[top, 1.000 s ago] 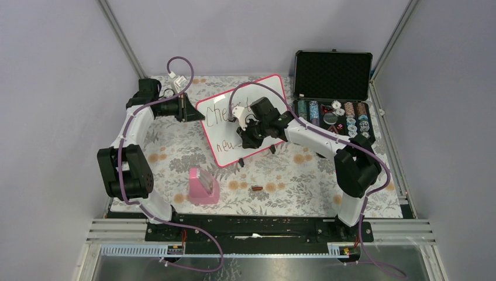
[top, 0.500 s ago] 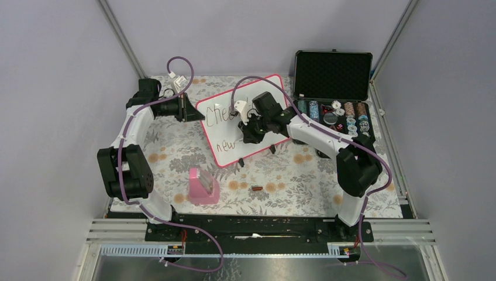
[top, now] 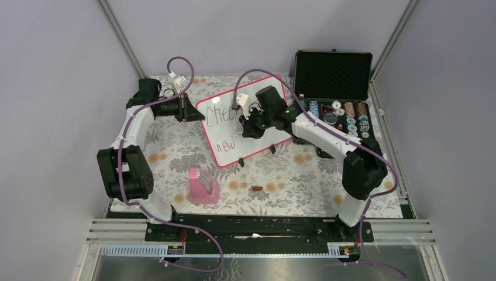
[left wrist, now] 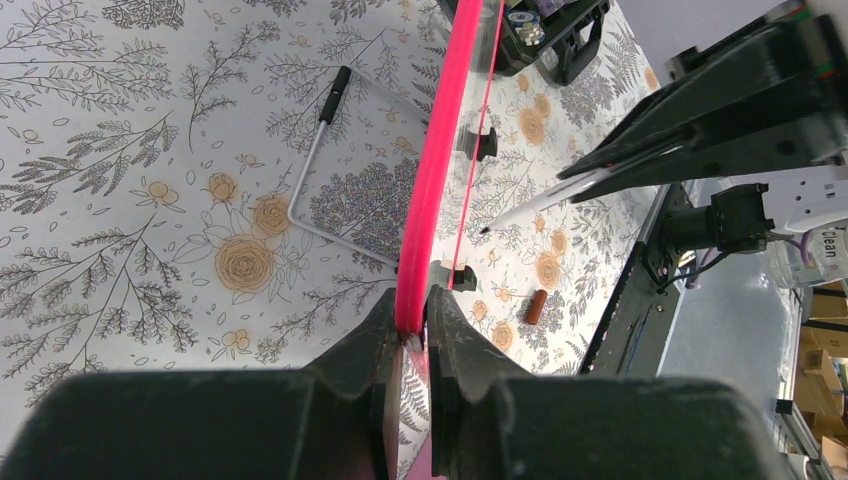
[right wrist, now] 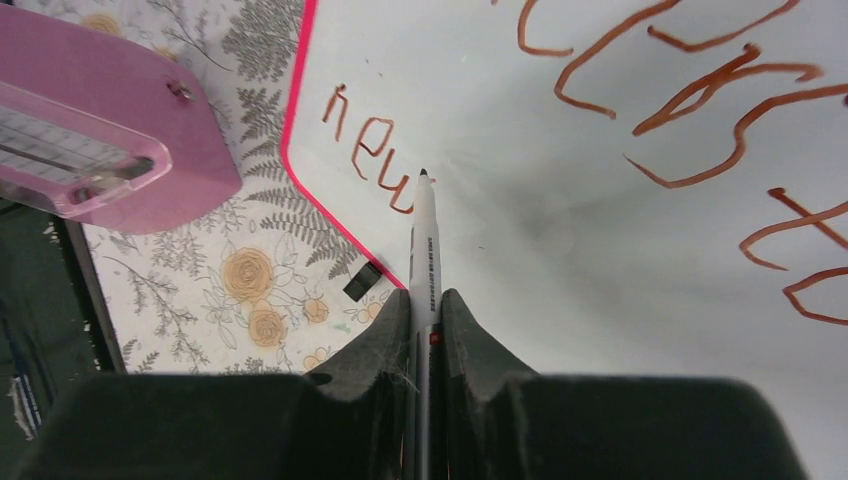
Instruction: Write a sentence on the whiteboard
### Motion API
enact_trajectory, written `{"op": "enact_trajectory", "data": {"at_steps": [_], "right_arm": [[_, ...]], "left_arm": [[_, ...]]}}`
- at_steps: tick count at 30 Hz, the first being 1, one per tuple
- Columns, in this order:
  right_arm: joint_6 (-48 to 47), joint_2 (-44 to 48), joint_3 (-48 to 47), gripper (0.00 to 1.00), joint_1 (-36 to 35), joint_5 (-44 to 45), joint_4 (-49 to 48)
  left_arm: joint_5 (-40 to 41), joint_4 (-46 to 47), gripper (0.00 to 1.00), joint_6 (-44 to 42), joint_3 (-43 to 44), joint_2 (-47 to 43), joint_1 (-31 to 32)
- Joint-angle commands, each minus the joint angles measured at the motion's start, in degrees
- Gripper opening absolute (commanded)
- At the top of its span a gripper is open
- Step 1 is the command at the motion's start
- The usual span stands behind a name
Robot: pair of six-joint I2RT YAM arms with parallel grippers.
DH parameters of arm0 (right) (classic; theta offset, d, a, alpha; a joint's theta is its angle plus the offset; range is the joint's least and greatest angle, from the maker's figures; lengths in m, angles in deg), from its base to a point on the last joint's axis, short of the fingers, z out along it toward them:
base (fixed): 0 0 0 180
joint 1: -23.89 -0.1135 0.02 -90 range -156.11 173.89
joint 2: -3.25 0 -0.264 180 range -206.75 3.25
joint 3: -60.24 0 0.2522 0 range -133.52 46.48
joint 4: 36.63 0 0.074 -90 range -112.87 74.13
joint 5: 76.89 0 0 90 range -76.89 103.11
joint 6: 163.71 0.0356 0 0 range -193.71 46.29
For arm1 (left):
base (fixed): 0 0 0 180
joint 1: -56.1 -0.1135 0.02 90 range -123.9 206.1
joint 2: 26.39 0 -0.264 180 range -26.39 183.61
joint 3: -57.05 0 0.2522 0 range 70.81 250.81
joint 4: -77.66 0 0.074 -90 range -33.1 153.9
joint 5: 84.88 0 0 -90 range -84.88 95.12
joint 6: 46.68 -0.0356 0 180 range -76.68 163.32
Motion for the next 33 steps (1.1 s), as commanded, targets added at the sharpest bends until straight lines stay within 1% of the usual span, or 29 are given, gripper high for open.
{"op": "enact_trajectory", "data": {"at_steps": [1, 4, 7, 17, 24, 31, 33], "right_arm": [[-0.9, 5.6, -0.4, 0.00, 0.5, -4.6, 1.5], [-1.4, 6.3, 0.2, 0.00, 0.5, -6.0, 2.6], [-1.9, 6.9, 0.8, 0.00, 0.5, -6.9, 3.7], [-3.0, 7.5, 3.7, 0.00, 0.8, -7.6, 4.9], [-2.7, 7.7, 4.9, 0.00, 1.7, -7.7, 4.2], [-2.6, 7.7, 5.2, 0.00, 2.3, -7.7, 4.2], [-2.5, 7.7, 5.4, 0.00, 2.3, -7.5, 3.6]], "left_arm": [[3.0, 2.8, 0.15, -3.2, -0.1, -3.2, 0.2], [3.2, 1.3, 0.25, -4.1, 0.0, -3.5, 0.2], [3.7, 0.4, 0.32, -5.0, -0.9, -4.2, 0.2], [2.6, 0.3, 0.40, -6.1, -6.0, -5.6, 0.2], [1.4, 0.5, 0.40, -6.6, -7.6, -4.8, 0.2], [2.1, 1.3, 0.32, -5.9, -5.8, -3.9, 0.2], [2.5, 1.8, 0.28, -5.4, -5.0, -3.4, 0.2]]}}
